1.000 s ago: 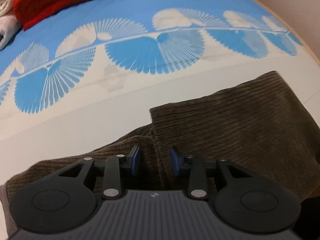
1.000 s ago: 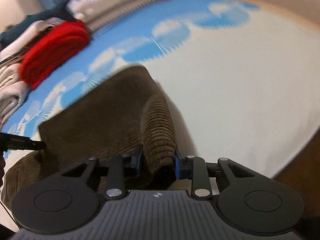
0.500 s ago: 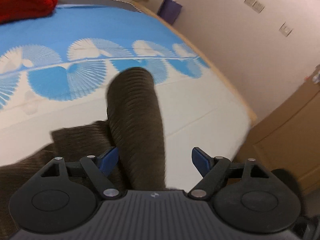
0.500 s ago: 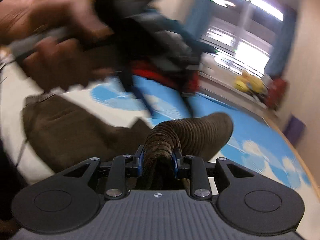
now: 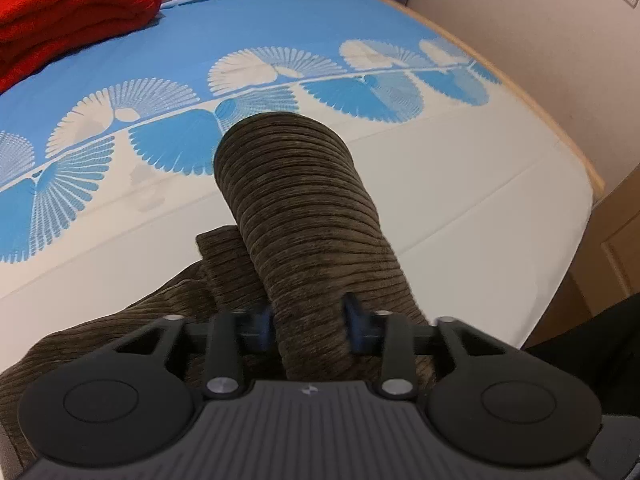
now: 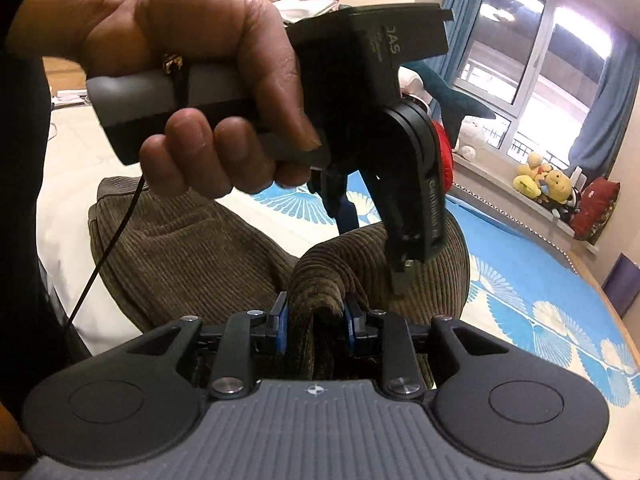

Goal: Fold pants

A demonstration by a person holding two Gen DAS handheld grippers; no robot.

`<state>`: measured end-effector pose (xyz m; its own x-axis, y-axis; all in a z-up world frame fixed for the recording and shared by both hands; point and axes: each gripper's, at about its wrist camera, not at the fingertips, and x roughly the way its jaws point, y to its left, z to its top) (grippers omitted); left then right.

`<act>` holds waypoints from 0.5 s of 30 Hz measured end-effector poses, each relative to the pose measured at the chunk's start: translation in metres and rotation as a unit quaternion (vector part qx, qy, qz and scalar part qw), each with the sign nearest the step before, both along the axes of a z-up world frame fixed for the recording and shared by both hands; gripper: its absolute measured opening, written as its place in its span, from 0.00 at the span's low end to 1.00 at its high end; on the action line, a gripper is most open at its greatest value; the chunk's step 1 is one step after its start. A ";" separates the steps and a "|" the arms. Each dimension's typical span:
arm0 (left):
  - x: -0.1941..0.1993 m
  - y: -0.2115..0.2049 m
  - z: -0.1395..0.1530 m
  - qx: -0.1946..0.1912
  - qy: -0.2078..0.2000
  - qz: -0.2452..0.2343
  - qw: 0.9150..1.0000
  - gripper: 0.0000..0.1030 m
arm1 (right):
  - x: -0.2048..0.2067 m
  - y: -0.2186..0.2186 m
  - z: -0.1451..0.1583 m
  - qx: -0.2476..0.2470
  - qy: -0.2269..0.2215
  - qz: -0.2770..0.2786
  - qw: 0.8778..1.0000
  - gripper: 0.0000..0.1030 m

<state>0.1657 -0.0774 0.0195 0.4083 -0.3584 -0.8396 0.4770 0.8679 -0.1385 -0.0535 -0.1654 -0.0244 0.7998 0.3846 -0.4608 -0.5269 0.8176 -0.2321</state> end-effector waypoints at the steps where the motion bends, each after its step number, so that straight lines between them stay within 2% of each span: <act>1: -0.002 0.002 0.001 0.003 -0.004 -0.002 1.000 0.28 | 0.000 0.005 -0.002 -0.002 0.001 0.002 1.000 0.27; 5: -0.008 0.007 0.003 0.007 -0.011 -0.003 1.000 0.22 | 0.002 0.001 0.000 0.001 0.009 0.004 1.000 0.30; 7: -0.008 0.016 0.003 0.009 -0.010 0.003 1.000 0.21 | 0.004 -0.004 0.004 0.023 0.017 0.004 1.000 0.36; 11: -0.012 0.040 0.006 0.020 -0.019 0.014 1.000 0.18 | 0.010 -0.020 0.021 0.123 0.041 0.031 0.991 0.45; 13: -0.014 0.063 0.008 0.028 -0.023 0.031 0.999 0.16 | 0.019 -0.032 0.030 0.184 0.075 0.061 0.978 0.57; 14: -0.014 0.075 0.009 0.033 -0.024 0.043 0.998 0.03 | 0.025 -0.040 0.033 0.216 0.094 0.069 0.969 0.57; 15: -0.015 0.091 0.010 0.048 -0.030 0.062 0.996 0.00 | 0.031 -0.047 0.037 0.247 0.107 0.065 0.961 0.57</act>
